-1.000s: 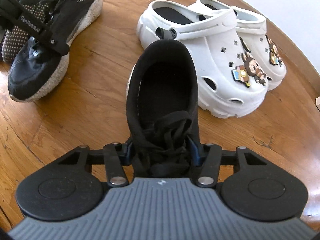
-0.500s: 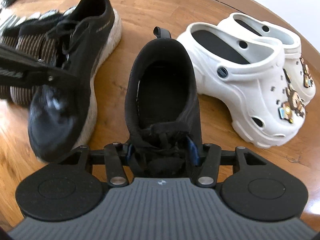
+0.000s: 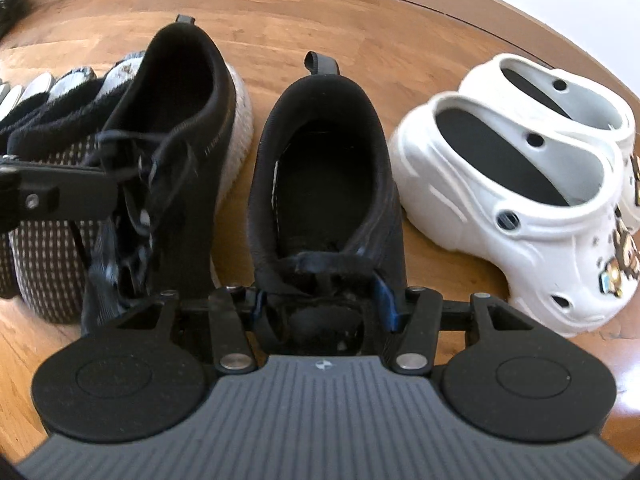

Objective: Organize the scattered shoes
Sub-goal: 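Grasp the second black sneaker by its heel with the right tool and place it beside its mate, then release the sneaker and move the right tool toward the white clogs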

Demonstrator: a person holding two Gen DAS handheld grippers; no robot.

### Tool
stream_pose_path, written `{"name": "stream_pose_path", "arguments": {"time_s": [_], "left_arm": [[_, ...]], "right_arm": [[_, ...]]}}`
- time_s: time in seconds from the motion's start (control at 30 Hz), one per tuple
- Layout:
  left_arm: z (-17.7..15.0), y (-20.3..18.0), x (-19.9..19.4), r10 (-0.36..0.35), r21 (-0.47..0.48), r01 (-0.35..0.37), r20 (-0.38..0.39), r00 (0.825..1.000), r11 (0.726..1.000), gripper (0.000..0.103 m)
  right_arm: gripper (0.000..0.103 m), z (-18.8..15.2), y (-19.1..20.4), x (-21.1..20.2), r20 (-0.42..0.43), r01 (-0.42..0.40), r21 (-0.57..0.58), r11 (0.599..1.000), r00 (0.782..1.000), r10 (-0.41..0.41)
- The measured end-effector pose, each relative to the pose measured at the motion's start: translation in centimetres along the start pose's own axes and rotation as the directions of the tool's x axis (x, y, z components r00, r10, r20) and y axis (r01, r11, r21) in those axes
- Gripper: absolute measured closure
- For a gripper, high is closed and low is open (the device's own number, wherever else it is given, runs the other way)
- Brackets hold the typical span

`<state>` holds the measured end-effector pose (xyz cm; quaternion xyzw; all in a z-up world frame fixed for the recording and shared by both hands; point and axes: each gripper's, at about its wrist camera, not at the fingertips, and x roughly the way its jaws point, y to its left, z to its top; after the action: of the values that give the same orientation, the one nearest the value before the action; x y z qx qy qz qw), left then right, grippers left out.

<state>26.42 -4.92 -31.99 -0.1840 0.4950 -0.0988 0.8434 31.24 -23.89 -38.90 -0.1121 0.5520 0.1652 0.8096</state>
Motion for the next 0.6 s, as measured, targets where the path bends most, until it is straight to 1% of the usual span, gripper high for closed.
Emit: {"name": "stream_pose_path", "arguments": {"time_s": [0.03,0.07,0.1,0.13,0.17,0.2,0.27,0.37,0.4,0.43,0.5,0.57,0.6], "left_arm": [[0.2,0.1,-0.1,-0.004,-0.006,0.004,0.006,1.000,1.000,0.103],[0.3,0.2,-0.2,-0.007,-0.013,0.007,0.012,1.000,1.000,0.103],[0.4,0.3,-0.3,-0.009,-0.015,0.009,0.018,1.000,1.000,0.103],[0.5,0.3,-0.5,-0.011,-0.016,0.011,0.020,1.000,1.000,0.103],[0.5,0.3,-0.6,-0.014,-0.018,0.014,0.021,1.000,1.000,0.102],[0.6,0.3,-0.7,-0.017,-0.021,0.017,0.021,1.000,1.000,0.102],[0.8,-0.1,-0.9,-0.024,-0.018,0.024,0.019,1.000,1.000,0.100],[0.8,-0.8,-1.2,-0.048,-0.008,0.048,0.018,0.999,0.999,0.087],[0.9,-1.2,-1.3,-0.058,-0.004,0.058,0.018,0.998,0.998,0.075],[0.9,-1.4,-1.3,-0.063,-0.002,0.063,0.017,0.998,0.998,0.066],[1.3,-2.7,-0.7,-0.083,0.004,0.083,-0.002,0.997,0.997,0.063],[1.8,-4.0,0.1,-0.101,0.008,0.102,-0.025,0.995,0.995,0.060],[2.1,-4.7,0.5,-0.109,0.016,0.110,-0.035,0.993,0.994,0.055]], "right_arm": [[0.052,0.2,0.1,0.1,0.001,-0.002,0.003,1.000,1.000,0.002],[0.047,0.3,0.2,0.1,0.006,-0.007,0.004,1.000,1.000,0.007],[0.038,0.5,0.2,0.0,0.012,-0.013,0.004,1.000,1.000,0.013],[0.034,0.4,0.1,-0.3,0.037,-0.032,0.021,0.999,0.999,0.031],[0.027,0.3,0.0,-0.8,0.062,-0.045,0.035,0.998,0.997,0.043],[0.023,0.0,-0.2,-1.3,0.084,-0.055,0.044,0.998,0.995,0.051],[0.023,-0.4,-0.6,-2.2,0.121,-0.074,0.055,0.996,0.990,0.067],[0.020,-1.4,-1.8,-4.4,0.174,-0.120,0.073,0.990,0.979,0.106],[0.019,-2.2,-2.7,-5.5,0.187,-0.136,0.100,0.986,0.976,0.115],[0.018,-2.8,-3.3,-6.2,0.194,-0.146,0.118,0.982,0.974,0.122],[0.016,-4.2,-4.4,-7.4,0.198,-0.157,0.140,0.978,0.972,0.127],[0.014,-5.7,-6.3,-8.7,0.199,-0.164,0.186,0.969,0.972,0.126],[0.014,-6.1,-6.9,-9.0,0.196,-0.169,0.204,0.964,0.972,0.129]]}}
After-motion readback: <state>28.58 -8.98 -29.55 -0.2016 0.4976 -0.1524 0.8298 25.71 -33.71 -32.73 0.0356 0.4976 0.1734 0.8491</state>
